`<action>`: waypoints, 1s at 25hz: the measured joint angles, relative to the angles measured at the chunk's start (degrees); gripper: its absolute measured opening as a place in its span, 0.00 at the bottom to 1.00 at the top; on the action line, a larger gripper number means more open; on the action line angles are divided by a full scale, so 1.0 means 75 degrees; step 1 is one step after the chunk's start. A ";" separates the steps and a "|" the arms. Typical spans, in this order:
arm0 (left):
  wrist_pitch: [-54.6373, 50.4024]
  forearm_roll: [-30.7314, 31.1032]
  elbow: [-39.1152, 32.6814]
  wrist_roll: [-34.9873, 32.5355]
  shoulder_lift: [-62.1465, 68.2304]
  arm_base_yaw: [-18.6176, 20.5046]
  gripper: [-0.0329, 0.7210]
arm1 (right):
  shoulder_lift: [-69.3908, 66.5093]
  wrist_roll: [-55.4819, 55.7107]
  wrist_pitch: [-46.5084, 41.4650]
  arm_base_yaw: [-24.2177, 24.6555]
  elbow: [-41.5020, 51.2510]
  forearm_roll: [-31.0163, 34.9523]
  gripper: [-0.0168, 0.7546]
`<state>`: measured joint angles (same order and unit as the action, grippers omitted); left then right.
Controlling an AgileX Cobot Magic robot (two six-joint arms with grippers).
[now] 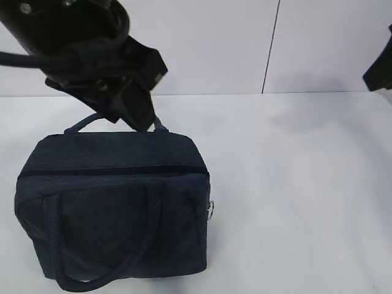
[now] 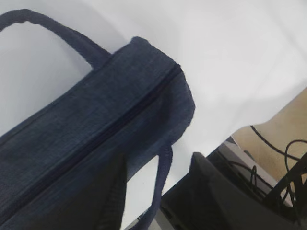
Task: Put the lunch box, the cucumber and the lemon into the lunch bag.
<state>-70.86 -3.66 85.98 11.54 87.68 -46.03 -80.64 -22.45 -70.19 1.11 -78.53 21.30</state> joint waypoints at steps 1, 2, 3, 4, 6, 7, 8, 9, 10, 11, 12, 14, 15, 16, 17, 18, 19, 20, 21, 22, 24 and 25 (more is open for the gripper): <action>0.0000 0.0000 0.0000 0.0021 -0.0076 0.0104 0.45 | 0.0185 0.0113 -0.0033 0.0000 0.0000 -0.0169 0.32; -0.0005 0.0000 0.0000 0.0033 -0.0167 0.0267 0.45 | 0.0338 0.0191 -0.0049 0.0000 0.0000 -0.0333 0.32; -0.0017 0.0017 0.0000 0.0033 -0.0253 0.0473 0.45 | 0.0516 0.0239 -0.0076 0.0000 0.0000 -0.0446 0.32; -0.0017 0.0053 0.0000 0.0033 -0.0376 0.0707 0.45 | 0.0684 0.0271 -0.0098 0.0000 0.0000 -0.0541 0.32; -0.0034 0.0229 0.0000 0.0039 -0.0669 0.1184 0.45 | 0.0983 0.0338 -0.0145 0.0000 0.0000 -0.0693 0.32; -0.0048 0.0302 0.0000 0.0039 -0.0805 0.1454 0.45 | 0.1141 0.0352 -0.0163 0.0000 0.0000 -0.0750 0.32; -0.0048 0.0348 -0.0041 0.0039 -0.0976 0.1688 0.45 | 0.1292 0.0370 -0.0168 0.0000 0.0000 -0.0786 0.32; -0.0048 0.0399 -0.0120 0.0009 -0.1154 0.1970 0.45 | 0.1416 0.0386 -0.0180 0.0000 0.0000 -0.0801 0.32; -0.0062 0.0416 -0.0237 -0.0052 -0.1335 0.2230 0.45 | 0.1566 0.0400 -0.0180 0.0000 0.0016 -0.0816 0.32; -0.0079 0.0420 -0.0364 -0.0141 -0.1484 0.2474 0.45 | 0.1707 0.0418 -0.0186 0.0000 0.0049 -0.0816 0.32; -0.0079 0.0433 -0.0543 -0.0209 -0.1663 0.2664 0.45 | 0.1839 0.0431 -0.0198 0.0000 0.0082 -0.0816 0.32; -0.0110 0.0433 -0.0903 -0.0297 -0.1996 0.3009 0.45 | 0.2072 0.0431 -0.0215 0.0000 0.0155 -0.0906 0.32; -0.0123 0.0488 -0.1030 -0.0311 -0.2186 0.3087 0.45 | 0.2200 0.0431 -0.0215 0.0000 0.0176 -0.0970 0.32; -0.0123 0.0488 -0.1172 -0.0315 -0.2390 0.3129 0.45 | 0.2304 0.0431 -0.0215 0.0000 0.0225 -0.1056 0.32; -0.0123 0.0488 -0.1306 -0.0328 -0.2613 0.3141 0.45 | 0.2431 0.0431 -0.0215 0.0000 0.0287 -0.1138 0.32; -0.0138 0.0437 -0.1412 -0.0346 -0.2800 0.3147 0.45 | 0.2557 0.0431 -0.0220 0.0000 0.0371 -0.1177 0.32; -0.0136 0.0437 -0.1527 -0.0345 -0.3022 0.3147 0.45 | 0.2663 0.0431 -0.0233 0.0000 0.0457 -0.1192 0.32; -0.0136 0.0437 -0.1626 -0.0345 -0.3240 0.3147 0.45 | 0.2798 0.0431 -0.0233 0.0000 0.0582 -0.1192 0.32; -0.0136 0.0488 -0.1717 -0.0345 -0.3418 0.3147 0.45 | 0.2948 0.0431 -0.0233 0.0000 0.0729 -0.1192 0.32; -0.0152 0.0488 -0.1778 -0.0345 -0.3628 0.3147 0.45 | 0.3106 0.0431 -0.0233 0.0000 0.0891 -0.1192 0.32; -0.0152 0.0488 -0.1894 -0.0345 -0.4047 0.3147 0.45 | 0.3411 0.0431 -0.0233 0.0000 0.1198 -0.1207 0.32; -0.0165 0.0488 -0.1916 -0.0345 -0.4220 0.3147 0.45 | 0.3584 0.0431 -0.0233 0.0000 0.1362 -0.1207 0.32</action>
<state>-72.10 0.00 71.61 8.95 56.03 -22.42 -53.76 -19.22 -71.93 1.11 -68.31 12.24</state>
